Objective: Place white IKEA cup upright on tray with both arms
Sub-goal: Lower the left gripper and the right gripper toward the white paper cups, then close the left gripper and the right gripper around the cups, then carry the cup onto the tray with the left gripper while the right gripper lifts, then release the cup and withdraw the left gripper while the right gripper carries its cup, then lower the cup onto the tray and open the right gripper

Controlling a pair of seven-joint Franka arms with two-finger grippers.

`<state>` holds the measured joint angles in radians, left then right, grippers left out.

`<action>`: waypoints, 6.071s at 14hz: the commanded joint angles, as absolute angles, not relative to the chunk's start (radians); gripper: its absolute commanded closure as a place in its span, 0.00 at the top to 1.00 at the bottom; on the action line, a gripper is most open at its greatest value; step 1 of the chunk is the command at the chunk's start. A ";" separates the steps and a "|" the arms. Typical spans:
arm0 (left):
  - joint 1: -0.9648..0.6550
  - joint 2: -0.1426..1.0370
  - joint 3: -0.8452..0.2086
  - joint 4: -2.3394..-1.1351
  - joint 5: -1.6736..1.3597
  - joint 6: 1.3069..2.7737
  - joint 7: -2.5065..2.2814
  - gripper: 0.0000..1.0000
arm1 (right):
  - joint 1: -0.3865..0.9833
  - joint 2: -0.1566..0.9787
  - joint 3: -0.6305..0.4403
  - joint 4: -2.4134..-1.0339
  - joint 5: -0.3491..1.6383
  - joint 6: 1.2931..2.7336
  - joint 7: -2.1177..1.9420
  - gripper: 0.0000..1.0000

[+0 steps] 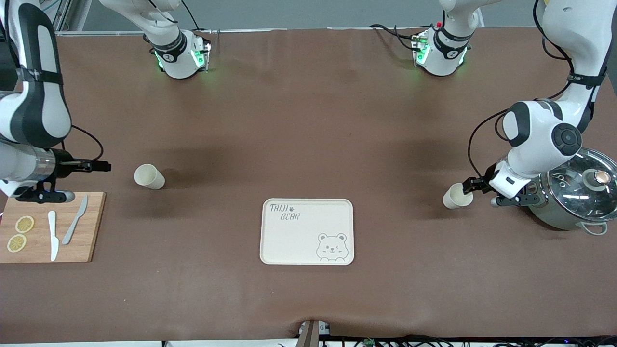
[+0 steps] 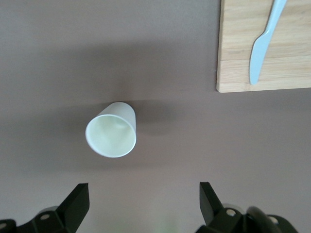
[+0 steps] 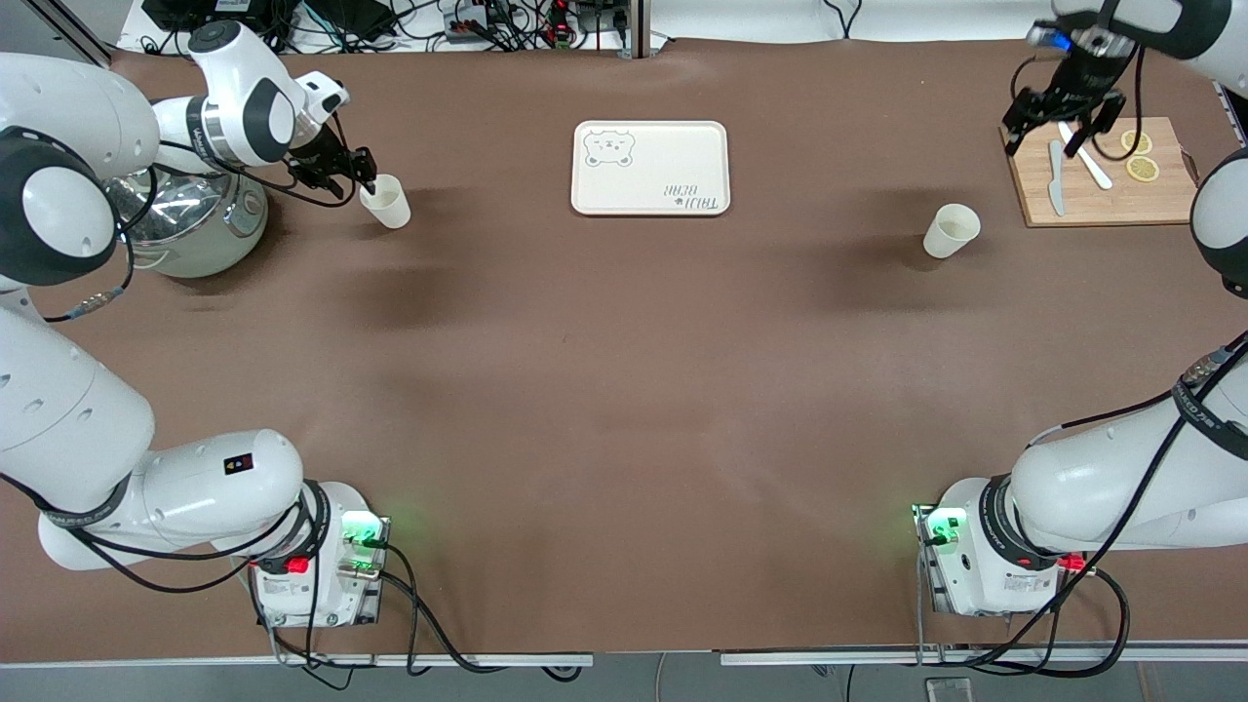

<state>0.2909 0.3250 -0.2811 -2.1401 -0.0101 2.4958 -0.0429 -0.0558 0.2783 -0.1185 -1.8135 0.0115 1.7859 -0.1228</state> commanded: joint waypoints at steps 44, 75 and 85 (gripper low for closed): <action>-0.434 0.816 -0.127 -1.318 0.014 2.215 -1.023 0.21 | 0.320 0.337 -0.091 -1.856 0.239 2.034 0.558 0.00; 0.115 0.210 -0.107 -1.328 0.038 1.557 -0.250 1.00 | 0.591 0.830 -0.095 -1.342 0.321 2.174 1.075 1.00; 0.141 0.043 -0.124 -1.518 0.038 1.515 -0.199 1.00 | 0.574 0.720 -0.176 -1.144 0.305 1.751 1.074 1.00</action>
